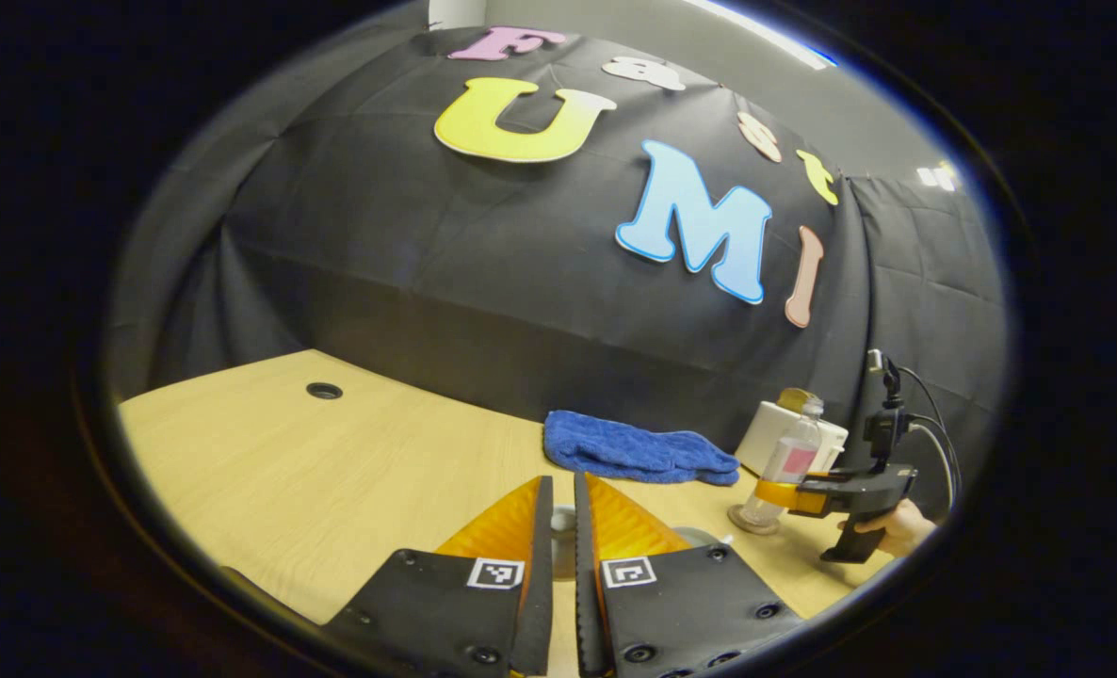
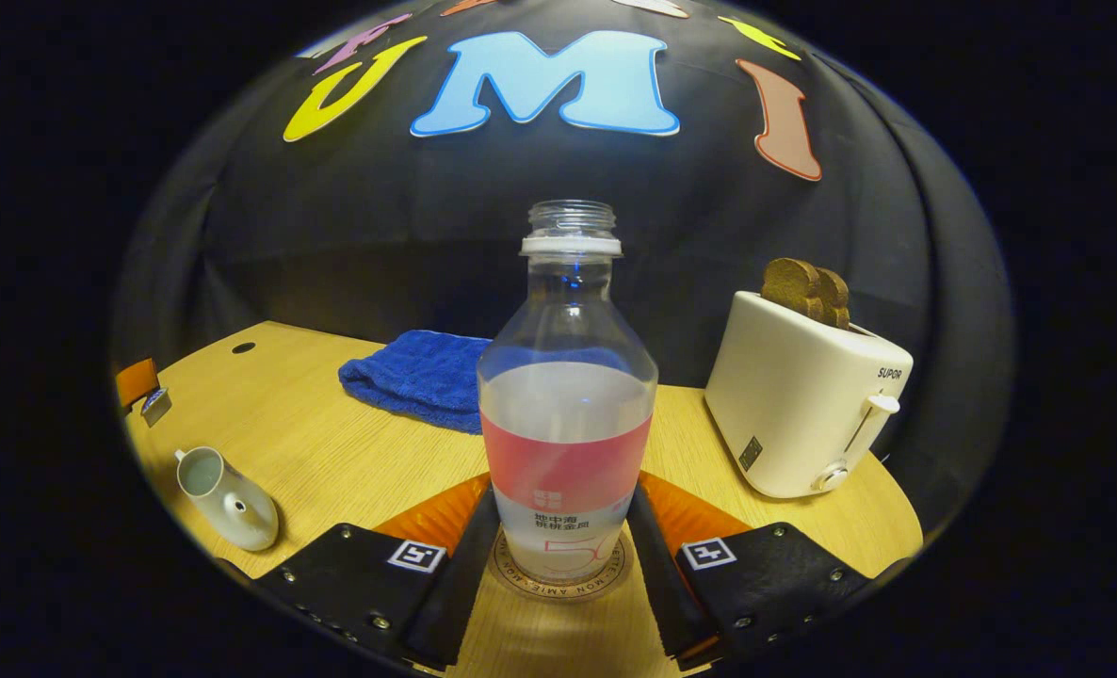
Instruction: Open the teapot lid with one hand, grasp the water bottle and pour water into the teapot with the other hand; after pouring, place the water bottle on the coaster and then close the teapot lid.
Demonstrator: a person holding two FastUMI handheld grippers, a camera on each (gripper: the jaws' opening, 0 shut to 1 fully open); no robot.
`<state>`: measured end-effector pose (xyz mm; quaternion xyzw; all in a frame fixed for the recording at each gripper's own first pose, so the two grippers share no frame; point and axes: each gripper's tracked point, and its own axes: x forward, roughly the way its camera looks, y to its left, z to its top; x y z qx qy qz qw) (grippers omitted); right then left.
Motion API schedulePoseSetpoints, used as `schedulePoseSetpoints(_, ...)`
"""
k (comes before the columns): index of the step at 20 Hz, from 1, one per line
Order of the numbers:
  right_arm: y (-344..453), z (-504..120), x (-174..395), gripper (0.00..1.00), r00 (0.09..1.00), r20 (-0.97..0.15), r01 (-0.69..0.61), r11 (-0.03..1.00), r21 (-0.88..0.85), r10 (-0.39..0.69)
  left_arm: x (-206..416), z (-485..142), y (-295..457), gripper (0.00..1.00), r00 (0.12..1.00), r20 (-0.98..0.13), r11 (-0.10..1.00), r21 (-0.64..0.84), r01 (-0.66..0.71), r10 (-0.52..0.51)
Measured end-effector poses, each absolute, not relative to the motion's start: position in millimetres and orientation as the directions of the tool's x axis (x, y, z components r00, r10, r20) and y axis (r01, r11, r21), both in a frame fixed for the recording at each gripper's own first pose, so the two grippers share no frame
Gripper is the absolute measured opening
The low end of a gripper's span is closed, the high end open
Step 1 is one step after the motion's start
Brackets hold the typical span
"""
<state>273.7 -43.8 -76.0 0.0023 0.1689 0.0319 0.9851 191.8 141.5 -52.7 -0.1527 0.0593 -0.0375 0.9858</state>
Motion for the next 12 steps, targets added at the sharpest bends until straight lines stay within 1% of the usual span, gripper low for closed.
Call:
schedulePoseSetpoints(4, -42, -75, 273, 0.77, 0.941, -0.332, -0.061, 0.997, 0.044, 0.072, 192, -51, 141, 0.19, 0.990, -0.103, 0.951, -0.302, 0.058, -0.093)
schedulePoseSetpoints(7, -43, -74, 273, 0.77, 0.941, -0.332, -0.059, 0.998, 0.027, 0.065, 193, -49, 142, 0.16, 0.991, -0.098, 0.952, -0.301, 0.057, -0.090)
schedulePoseSetpoints(8, -44, -74, 273, 0.78, 0.942, -0.329, -0.060, 0.998, 0.024, 0.064, 193, -50, 142, 0.17, 0.991, -0.099, 0.952, -0.301, 0.057, -0.090)
schedulePoseSetpoints(9, -45, -75, 274, 0.81, 0.943, -0.326, -0.059, 0.998, 0.022, 0.063, 192, -52, 142, 0.19, 0.991, -0.101, 0.952, -0.300, 0.056, -0.090)
schedulePoseSetpoints(10, -46, -72, 272, 0.98, 0.944, -0.325, -0.050, 0.999, 0.013, 0.051, 192, -51, 142, 0.17, 0.990, -0.103, 0.953, -0.299, 0.058, -0.092)
schedulePoseSetpoints(11, -46, -70, 271, 0.98, 0.947, -0.319, -0.045, 0.999, 0.012, 0.047, 193, -50, 142, 0.17, 0.990, -0.103, 0.953, -0.299, 0.058, -0.093)
schedulePoseSetpoints(12, -43, -66, 268, 0.98, 0.949, -0.311, -0.042, 0.999, 0.015, 0.044, 193, -52, 141, 0.19, 0.990, -0.102, 0.952, -0.299, 0.059, -0.094)
